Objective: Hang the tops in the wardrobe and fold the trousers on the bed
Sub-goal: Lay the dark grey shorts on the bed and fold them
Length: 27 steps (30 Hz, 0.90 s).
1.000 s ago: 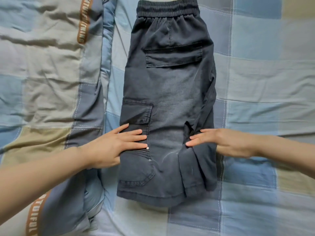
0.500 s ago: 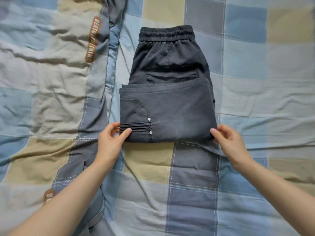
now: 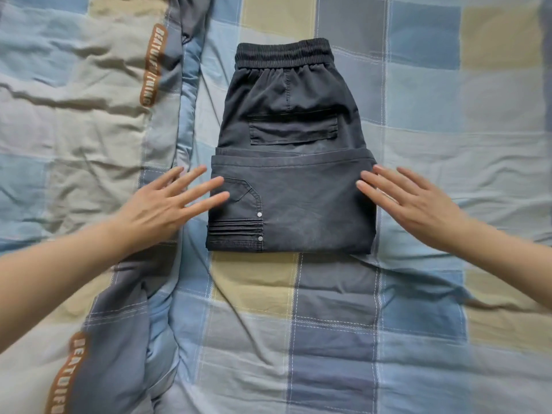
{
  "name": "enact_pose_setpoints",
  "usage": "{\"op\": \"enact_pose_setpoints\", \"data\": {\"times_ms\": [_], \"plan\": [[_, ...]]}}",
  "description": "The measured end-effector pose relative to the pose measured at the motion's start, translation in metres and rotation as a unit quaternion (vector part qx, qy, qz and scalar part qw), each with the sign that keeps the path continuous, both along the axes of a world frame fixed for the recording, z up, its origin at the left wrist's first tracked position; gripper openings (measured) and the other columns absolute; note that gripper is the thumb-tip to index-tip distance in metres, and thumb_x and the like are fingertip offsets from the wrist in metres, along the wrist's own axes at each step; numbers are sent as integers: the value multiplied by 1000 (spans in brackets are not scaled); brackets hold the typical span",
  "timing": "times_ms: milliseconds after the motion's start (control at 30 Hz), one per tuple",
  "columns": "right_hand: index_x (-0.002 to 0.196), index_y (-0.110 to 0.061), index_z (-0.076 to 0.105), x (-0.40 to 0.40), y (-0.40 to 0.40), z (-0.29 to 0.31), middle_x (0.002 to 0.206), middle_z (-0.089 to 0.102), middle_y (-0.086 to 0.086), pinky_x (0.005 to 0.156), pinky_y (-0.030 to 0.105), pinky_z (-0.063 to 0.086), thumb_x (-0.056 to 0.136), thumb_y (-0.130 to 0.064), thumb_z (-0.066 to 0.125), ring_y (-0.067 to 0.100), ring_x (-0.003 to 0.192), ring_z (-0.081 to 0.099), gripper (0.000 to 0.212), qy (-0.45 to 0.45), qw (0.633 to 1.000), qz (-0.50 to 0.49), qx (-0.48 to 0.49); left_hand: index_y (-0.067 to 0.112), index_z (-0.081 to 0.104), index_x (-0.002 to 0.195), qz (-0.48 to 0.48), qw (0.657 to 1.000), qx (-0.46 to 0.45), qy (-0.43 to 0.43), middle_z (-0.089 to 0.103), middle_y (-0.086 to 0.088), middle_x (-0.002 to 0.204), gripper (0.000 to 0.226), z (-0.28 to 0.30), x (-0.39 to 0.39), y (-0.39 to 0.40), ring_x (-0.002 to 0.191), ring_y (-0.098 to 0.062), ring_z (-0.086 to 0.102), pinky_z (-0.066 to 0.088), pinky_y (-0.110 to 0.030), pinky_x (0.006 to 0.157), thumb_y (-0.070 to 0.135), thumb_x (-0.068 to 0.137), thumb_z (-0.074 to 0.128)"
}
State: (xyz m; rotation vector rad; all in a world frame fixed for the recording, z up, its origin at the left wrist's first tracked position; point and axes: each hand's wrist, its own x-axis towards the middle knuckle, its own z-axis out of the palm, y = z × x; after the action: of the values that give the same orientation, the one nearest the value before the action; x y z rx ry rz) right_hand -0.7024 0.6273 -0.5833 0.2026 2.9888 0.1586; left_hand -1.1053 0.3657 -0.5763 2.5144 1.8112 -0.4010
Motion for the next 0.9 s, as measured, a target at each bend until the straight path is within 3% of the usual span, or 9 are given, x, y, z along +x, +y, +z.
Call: {"op": "enact_pose_setpoints", "data": {"times_ms": [67,200,300,433,633,733,900], "plan": [[152,-17,22,-15,11,-6,157,24,10,116,46,22,90,1,16,29,144,25,65,-45,996,71,31,26,16,156,-71,995,-21,62,16,-6,164,88,-4,-8,19,149,-37,16,15,-53,120,-12,78,23],[153,-25,16,-35,25,-28,157,25,10,115,47,22,89,4,22,31,142,29,70,-64,987,123,76,29,2,157,-165,980,-34,101,1,-3,165,101,-22,3,57,150,-35,5,8,-54,121,-2,76,52],[152,-26,22,-44,32,-43,154,30,12,114,48,23,91,1,18,32,139,35,66,-69,987,133,55,26,13,157,-210,974,-47,65,12,-4,164,80,-33,3,77,149,-34,15,14,-51,120,4,85,41],[151,-28,24,-51,42,-55,155,29,7,114,46,23,95,-9,24,28,140,33,58,-69,988,139,16,29,25,154,-193,979,-60,35,23,-5,161,62,-50,-11,82,146,-31,26,22,-47,116,12,95,26],[149,-25,32,-51,38,-58,153,34,6,115,48,23,94,-7,26,26,140,35,58,-40,993,109,-4,33,25,153,-131,990,-56,-2,24,-5,161,68,-56,-5,78,146,-30,28,27,-48,116,5,92,23],[147,-24,33,-42,36,-44,151,38,5,113,49,25,92,0,22,27,139,35,62,-31,994,106,-17,33,24,154,-114,992,-58,-5,24,-5,161,70,-46,0,67,147,-31,25,22,-50,117,3,92,31],[149,-23,31,-7,2,-20,152,37,5,113,51,25,81,-3,38,27,141,32,71,-124,982,129,-56,35,34,151,-159,983,-82,-51,37,-5,156,63,-33,44,34,142,-33,35,23,-50,114,10,93,32]]}}
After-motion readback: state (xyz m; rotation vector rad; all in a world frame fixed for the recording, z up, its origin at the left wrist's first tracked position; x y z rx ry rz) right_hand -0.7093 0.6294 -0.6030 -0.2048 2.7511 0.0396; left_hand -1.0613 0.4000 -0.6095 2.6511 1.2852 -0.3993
